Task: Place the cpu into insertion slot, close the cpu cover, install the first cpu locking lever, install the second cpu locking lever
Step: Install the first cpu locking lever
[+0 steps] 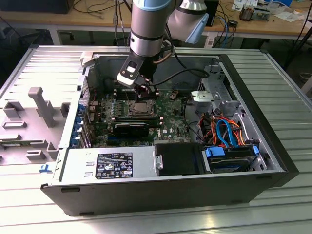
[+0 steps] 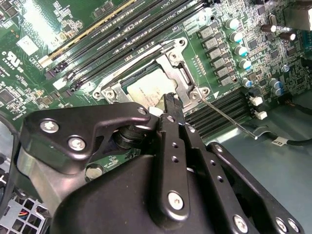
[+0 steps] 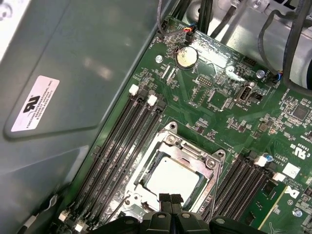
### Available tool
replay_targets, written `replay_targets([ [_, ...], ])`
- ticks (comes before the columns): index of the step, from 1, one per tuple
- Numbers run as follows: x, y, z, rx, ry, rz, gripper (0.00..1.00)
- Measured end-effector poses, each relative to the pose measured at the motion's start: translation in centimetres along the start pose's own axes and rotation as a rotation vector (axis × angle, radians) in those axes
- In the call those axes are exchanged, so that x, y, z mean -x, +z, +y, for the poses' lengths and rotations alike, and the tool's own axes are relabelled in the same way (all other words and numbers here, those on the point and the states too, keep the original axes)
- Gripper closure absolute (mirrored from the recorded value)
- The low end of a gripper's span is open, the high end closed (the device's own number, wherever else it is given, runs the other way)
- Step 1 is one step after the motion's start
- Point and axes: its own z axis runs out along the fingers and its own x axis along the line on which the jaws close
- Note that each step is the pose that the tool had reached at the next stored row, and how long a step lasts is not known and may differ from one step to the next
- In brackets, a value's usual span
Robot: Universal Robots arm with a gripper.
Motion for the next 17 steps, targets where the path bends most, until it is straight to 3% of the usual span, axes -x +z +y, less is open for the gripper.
replay_targets([
  [17,0.00,0.00,0.00,-0.0023,-0.031,-0.0017,0.89],
])
